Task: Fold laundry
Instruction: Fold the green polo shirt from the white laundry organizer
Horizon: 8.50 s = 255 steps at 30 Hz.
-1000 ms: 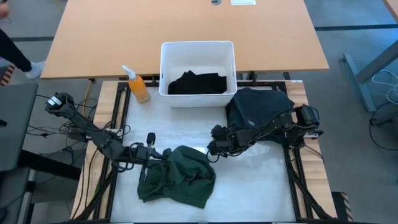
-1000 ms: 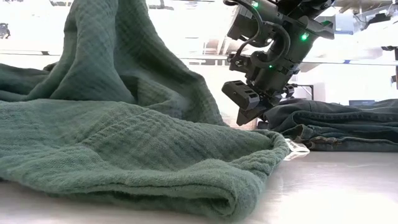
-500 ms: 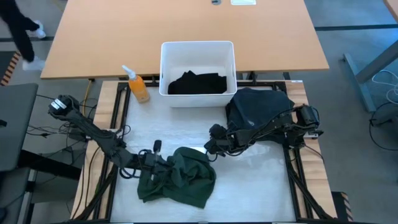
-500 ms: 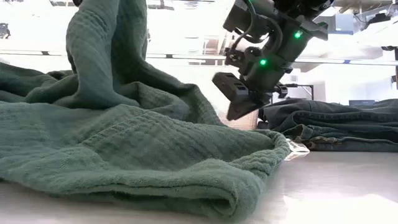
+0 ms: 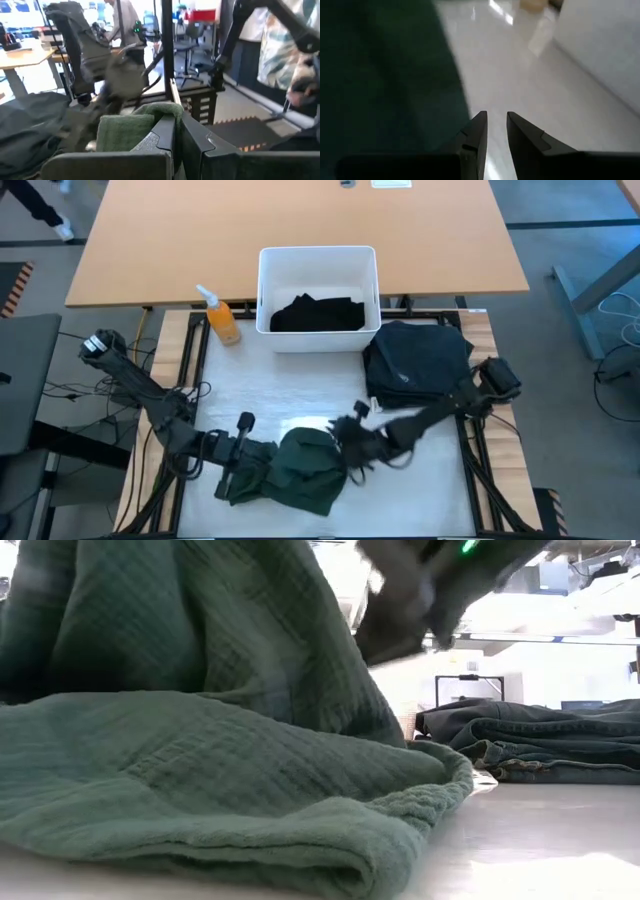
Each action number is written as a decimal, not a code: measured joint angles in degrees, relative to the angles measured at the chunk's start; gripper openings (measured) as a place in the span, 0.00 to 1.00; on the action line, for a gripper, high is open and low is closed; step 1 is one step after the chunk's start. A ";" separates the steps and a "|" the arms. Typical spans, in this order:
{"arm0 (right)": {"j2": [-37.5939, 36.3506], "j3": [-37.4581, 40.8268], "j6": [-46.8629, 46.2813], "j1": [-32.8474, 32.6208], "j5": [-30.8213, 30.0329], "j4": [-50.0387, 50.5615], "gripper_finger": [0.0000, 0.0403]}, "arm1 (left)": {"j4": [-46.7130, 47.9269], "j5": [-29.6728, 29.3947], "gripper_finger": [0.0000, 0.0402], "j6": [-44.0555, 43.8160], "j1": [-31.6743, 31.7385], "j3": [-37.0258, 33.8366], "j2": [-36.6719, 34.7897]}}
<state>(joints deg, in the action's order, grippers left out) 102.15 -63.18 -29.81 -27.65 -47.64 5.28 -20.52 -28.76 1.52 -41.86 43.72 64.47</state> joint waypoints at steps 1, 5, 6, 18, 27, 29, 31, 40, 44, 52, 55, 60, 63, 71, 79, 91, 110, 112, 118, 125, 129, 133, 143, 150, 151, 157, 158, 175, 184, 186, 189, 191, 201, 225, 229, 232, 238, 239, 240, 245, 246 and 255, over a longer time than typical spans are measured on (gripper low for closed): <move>0.00 -0.33 0.31 -2.08 -2.50 -0.10 0.25 | 1.90 -0.93 0.00 -0.71 -0.30 0.67 0.00; 0.00 -1.48 0.51 -9.79 -7.17 -0.15 0.25 | 5.91 -2.73 0.00 -4.21 -1.02 1.22 0.00; 0.00 -1.61 0.44 -11.38 -6.97 -0.16 0.25 | 6.23 -3.10 0.00 -5.00 -1.15 1.05 0.00; 0.31 -1.61 -12.63 -14.91 3.38 2.09 0.34 | 8.09 -3.63 0.00 -6.61 -1.34 0.97 0.00; 4.14 -1.57 -22.73 -8.58 11.55 9.34 0.61 | 8.31 -3.45 0.00 -8.06 -1.72 0.97 0.37; 6.15 -1.57 -23.91 -7.95 12.06 9.08 0.64 | 8.48 -3.45 0.00 -8.10 -1.90 0.97 0.37; 8.28 -1.57 -25.74 -7.55 12.89 9.08 0.64 | 8.93 -3.44 0.00 -8.15 -1.95 0.97 0.37; 9.99 -1.50 -26.93 -6.96 13.21 9.95 0.32 | 9.73 -3.12 0.00 -8.77 -1.99 0.95 0.37; 3.32 -1.51 -18.09 -6.81 9.74 10.33 0.05 | 9.49 -3.17 0.00 -8.72 -1.99 1.06 0.37; -20.13 -4.15 10.28 -6.59 5.81 9.02 0.04 | 10.06 -2.53 0.00 2.64 -3.19 12.21 0.20; -27.75 -5.97 26.88 -7.87 6.29 2.77 0.04 | 11.43 -3.43 0.00 10.85 -4.03 20.30 -0.04; -37.08 -10.50 46.02 -8.65 10.81 -4.32 0.04 | 15.59 -8.25 0.00 20.16 -4.39 32.72 0.04; -40.36 -14.61 49.36 -8.59 12.55 -3.31 0.04 | 17.75 -9.78 0.00 21.86 -4.37 37.56 0.04; -41.07 -29.96 57.34 -8.59 13.30 -0.28 0.04 | 20.04 -13.39 0.00 26.11 -4.37 46.56 0.05; -35.06 -46.75 57.38 -8.60 13.38 14.04 0.04 | 20.27 -12.63 0.00 26.65 -4.37 49.91 0.35; -26.81 -60.84 23.74 -8.57 25.21 61.10 0.04 | 50.47 -11.32 0.00 -1.38 -5.65 49.89 4.64; -16.87 -13.04 13.61 0.30 37.55 40.29 0.04 | 69.12 -7.52 0.00 -54.34 -12.24 25.87 28.60; -16.53 -6.97 10.01 0.27 38.60 34.40 0.04 | 61.83 -5.49 0.00 -57.02 -12.21 21.03 29.13; -16.50 3.82 2.41 -0.92 38.58 23.41 0.04 | 51.81 -5.51 0.06 -50.06 -11.98 16.21 28.76; -16.55 6.06 1.12 -1.67 38.45 20.59 0.04 | 54.01 -4.00 0.30 -42.00 -7.75 21.06 27.91; -16.59 6.04 2.17 -1.61 38.30 19.33 0.04 | 53.42 -1.84 0.44 -35.95 -4.38 24.88 27.95; -16.59 6.04 3.14 -1.62 37.81 18.51 0.05 | 52.41 -1.05 0.54 -29.93 -1.35 28.21 27.96; -16.59 6.02 4.65 -1.58 37.00 16.16 0.05 | 21.41 2.94 0.58 -1.88 12.04 28.49 36.72; -16.59 6.02 4.82 -1.58 37.02 16.47 0.05 | 8.17 9.93 0.58 4.24 19.23 28.49 43.02; -16.59 6.02 4.88 -1.58 37.01 16.50 0.05 | 7.46 10.76 0.58 3.92 20.06 28.49 43.54; -16.57 5.99 7.16 -1.38 37.03 16.45 0.05 | 4.13 17.32 0.58 0.86 23.49 28.77 46.30; -16.57 5.99 7.55 -1.26 37.03 16.29 0.05 | 4.88 17.92 0.58 0.79 23.71 28.77 46.37; -16.55 5.95 10.41 1.20 37.03 14.35 0.05 | 6.67 20.81 0.55 -2.43 25.32 28.99 48.22; -16.55 5.95 10.39 1.13 37.48 14.17 0.07 | 4.40 22.90 0.24 -2.38 25.74 28.99 48.26; -16.55 5.95 10.31 1.15 37.43 14.36 0.09 | 4.88 23.06 0.14 -2.98 26.01 28.99 48.26; -16.55 5.95 10.21 1.20 37.42 14.86 0.13 | 5.14 23.17 0.05 -3.58 26.16 28.97 48.26; -16.67 5.95 10.21 1.18 37.42 14.78 0.15 | 4.94 23.19 0.05 -3.58 26.12 28.97 48.26; -16.81 -3.68 10.42 1.00 35.56 29.20 0.15 | 9.73 19.66 0.04 0.20 25.73 28.97 41.92; -16.48 -6.03 -9.93 -12.23 19.07 49.39 0.50 | 55.94 -15.33 0.00 -21.33 -0.40 27.37 17.15; -16.59 -3.95 -13.18 -14.29 18.82 43.16 0.59 | 55.95 -17.96 0.00 -25.83 -3.04 24.60 17.25; -16.50 -2.11 -14.76 -15.35 19.04 38.07 0.61 | 55.69 -18.63 0.00 -28.91 -4.04 23.36 17.22; -16.55 -1.44 -16.67 -17.44 19.04 33.30 0.61 | 54.82 -18.67 0.00 -31.93 -5.76 22.45 17.22; -16.56 -1.44 -16.73 -17.63 19.03 32.76 0.61 | 54.19 -18.66 0.00 -31.98 -6.00 22.45 17.22; -16.57 -1.44 -16.74 -17.88 19.02 32.00 0.61 | 53.42 -18.66 0.00 -32.00 -6.35 22.45 17.22; -16.57 -1.44 -16.88 -18.54 19.03 30.74 0.61 | 51.25 -20.08 0.00 -30.63 -7.82 22.44 17.22; -16.57 -1.44 -16.87 -18.54 19.04 30.73 0.61 | 50.80 -20.34 0.00 -30.19 -8.01 22.44 17.22; -16.57 -1.30 -16.67 -18.93 18.52 29.49 0.61 | 50.59 -21.15 0.00 -29.60 -8.20 22.45 17.25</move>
<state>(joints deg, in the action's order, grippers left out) 85.58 -64.48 -46.47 -46.58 -29.12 34.77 30.07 -49.91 -28.08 -50.06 66.17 81.71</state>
